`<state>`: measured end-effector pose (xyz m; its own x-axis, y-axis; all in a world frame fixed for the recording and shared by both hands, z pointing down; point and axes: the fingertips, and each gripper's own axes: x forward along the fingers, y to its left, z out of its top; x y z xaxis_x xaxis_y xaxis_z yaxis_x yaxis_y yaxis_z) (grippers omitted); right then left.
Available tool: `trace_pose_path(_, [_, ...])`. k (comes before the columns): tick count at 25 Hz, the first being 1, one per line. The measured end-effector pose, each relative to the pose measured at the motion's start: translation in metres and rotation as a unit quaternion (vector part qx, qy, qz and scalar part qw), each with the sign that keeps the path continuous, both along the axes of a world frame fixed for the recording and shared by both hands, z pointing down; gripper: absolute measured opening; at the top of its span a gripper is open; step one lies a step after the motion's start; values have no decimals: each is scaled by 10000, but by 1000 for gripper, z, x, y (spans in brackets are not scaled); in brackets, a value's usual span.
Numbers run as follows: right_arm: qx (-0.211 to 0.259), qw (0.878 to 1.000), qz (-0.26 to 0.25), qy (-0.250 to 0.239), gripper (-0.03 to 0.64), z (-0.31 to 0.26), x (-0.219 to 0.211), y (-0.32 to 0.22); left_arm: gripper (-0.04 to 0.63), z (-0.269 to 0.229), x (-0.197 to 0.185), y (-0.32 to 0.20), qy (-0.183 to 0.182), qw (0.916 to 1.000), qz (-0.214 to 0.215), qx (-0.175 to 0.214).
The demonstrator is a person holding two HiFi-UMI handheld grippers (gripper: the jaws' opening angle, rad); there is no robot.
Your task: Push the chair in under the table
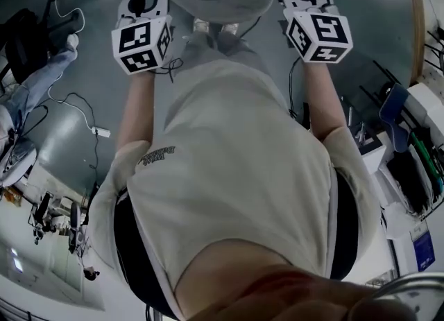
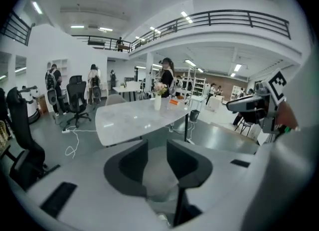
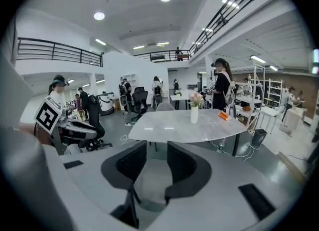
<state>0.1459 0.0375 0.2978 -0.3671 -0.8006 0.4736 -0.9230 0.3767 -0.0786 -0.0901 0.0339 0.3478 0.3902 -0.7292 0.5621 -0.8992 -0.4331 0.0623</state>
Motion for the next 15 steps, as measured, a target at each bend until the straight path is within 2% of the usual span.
trace_pose_path(5, [-710, 9973, 89, 179, 156, 69, 22, -10, 123, 77, -6, 1, 152, 9947, -140, -1007])
trace_pose_path(10, [-1371, 9897, 189, 378, 187, 134, 38, -10, 135, 133, -12, 7, -14, 9882, -252, -1512])
trace_pose_path(15, [-1922, 9783, 266, 725, 196, 209, 50, -9, 157, 195, -21, 10, 200, 9782, -422, -2025])
